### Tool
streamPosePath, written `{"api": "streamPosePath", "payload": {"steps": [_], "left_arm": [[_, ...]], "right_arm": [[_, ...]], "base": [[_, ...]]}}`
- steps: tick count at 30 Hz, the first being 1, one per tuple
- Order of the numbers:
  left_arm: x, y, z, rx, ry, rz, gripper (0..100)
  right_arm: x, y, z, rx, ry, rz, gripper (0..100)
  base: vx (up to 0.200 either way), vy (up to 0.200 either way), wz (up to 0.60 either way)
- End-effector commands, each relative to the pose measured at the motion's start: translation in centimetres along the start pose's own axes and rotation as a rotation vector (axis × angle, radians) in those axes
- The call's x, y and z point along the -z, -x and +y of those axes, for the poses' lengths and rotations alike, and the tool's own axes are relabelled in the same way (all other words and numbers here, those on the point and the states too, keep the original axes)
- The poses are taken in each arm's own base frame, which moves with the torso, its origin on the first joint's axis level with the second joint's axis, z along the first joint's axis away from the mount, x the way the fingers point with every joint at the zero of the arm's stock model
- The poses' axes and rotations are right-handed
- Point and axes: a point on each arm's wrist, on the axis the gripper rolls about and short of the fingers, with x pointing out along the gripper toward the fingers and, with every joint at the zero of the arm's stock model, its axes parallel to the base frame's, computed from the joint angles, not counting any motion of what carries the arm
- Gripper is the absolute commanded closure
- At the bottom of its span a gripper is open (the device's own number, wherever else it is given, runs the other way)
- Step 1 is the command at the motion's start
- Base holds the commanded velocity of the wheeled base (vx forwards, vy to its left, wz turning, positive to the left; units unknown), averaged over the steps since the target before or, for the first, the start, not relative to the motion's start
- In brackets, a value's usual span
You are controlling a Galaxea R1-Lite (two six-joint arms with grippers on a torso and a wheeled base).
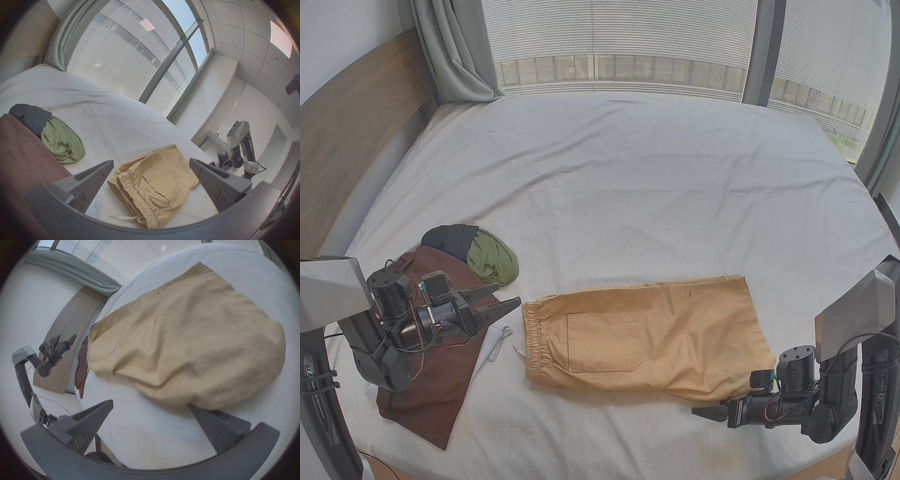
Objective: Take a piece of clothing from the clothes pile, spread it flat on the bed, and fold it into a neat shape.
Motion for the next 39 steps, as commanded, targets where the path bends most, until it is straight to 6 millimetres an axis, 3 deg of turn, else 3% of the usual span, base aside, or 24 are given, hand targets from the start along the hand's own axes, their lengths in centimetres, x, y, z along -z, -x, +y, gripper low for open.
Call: {"api": "streamPosePath", "payload": {"steps": [1,7,8,12,21,26,39], "left_arm": [[0.2,0.2,-0.4,0.009,0.01,0.011,0],[0.4,0.0,-0.5,0.013,0.023,0.018,0],[0.5,-0.1,-0.4,0.013,0.023,0.018,0],[0.4,-0.1,-0.4,0.012,0.021,0.015,0],[1.4,-0.2,-1.3,0.021,0.07,0.052,0],[1.9,-0.7,-2.2,-0.011,0.191,0.059,0],[3.5,-0.9,-1.5,-0.038,0.232,0.095,0]], "right_arm": [[0.4,1.3,0.7,-0.051,0.045,0.027,0],[-0.2,2.2,2.2,-0.129,0.105,0.007,0],[-0.6,2.6,3.2,-0.16,0.133,-0.02,0],[-1.7,2.9,4.2,-0.198,0.164,-0.081,0],[-4.2,3.1,4.9,-0.227,0.139,-0.197,0],[-4.6,3.4,5.3,-0.214,0.15,-0.231,0],[-4.8,3.4,5.8,-0.214,0.166,-0.252,0]], "base": [[0.0,0.0,0.0],[0.0,0.0,0.0],[0.0,0.0,0.0],[0.0,0.0,0.0],[0.0,0.0,0.0],[0.0,0.0,0.0],[0.0,0.0,0.0]]}}
